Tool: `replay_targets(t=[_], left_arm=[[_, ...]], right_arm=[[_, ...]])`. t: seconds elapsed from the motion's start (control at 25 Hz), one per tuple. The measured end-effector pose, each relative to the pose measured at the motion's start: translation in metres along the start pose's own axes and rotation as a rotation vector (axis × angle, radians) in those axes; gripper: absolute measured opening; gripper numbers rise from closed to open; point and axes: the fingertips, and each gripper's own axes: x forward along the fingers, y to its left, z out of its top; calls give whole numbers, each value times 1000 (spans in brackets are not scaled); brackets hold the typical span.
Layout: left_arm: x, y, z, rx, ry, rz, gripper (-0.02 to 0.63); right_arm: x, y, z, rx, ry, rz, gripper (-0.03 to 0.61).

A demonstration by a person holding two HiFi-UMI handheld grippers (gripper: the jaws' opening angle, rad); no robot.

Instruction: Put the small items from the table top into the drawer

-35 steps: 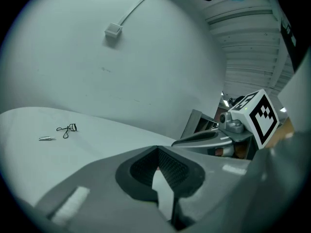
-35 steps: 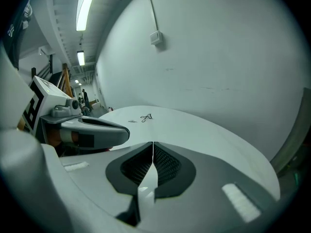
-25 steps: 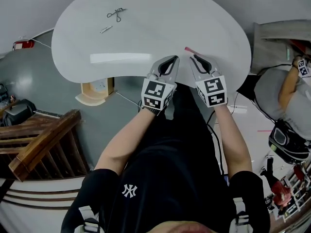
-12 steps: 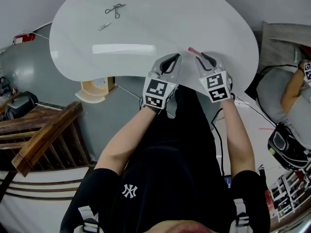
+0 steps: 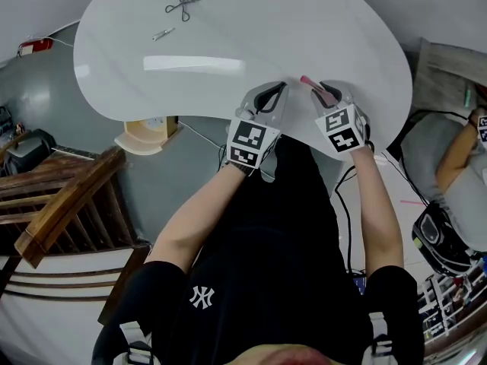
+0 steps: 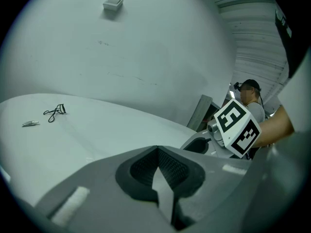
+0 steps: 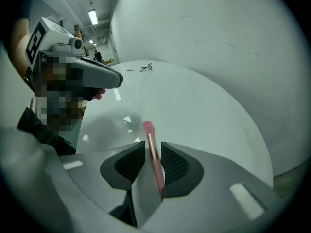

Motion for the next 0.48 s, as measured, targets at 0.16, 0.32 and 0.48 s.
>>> replay_targets(t=[0.16, 0.32, 0.48], left_arm=[[1, 4, 5, -18, -4, 14, 0], [-4, 7, 7, -34, -13, 28, 0], [-12, 18, 4, -32, -30, 56, 0]], right_arm=[[1, -5, -2, 6, 0, 24, 112], [-2, -6, -4, 12, 19, 33, 67], [0, 2, 5, 21, 6, 52, 66]])
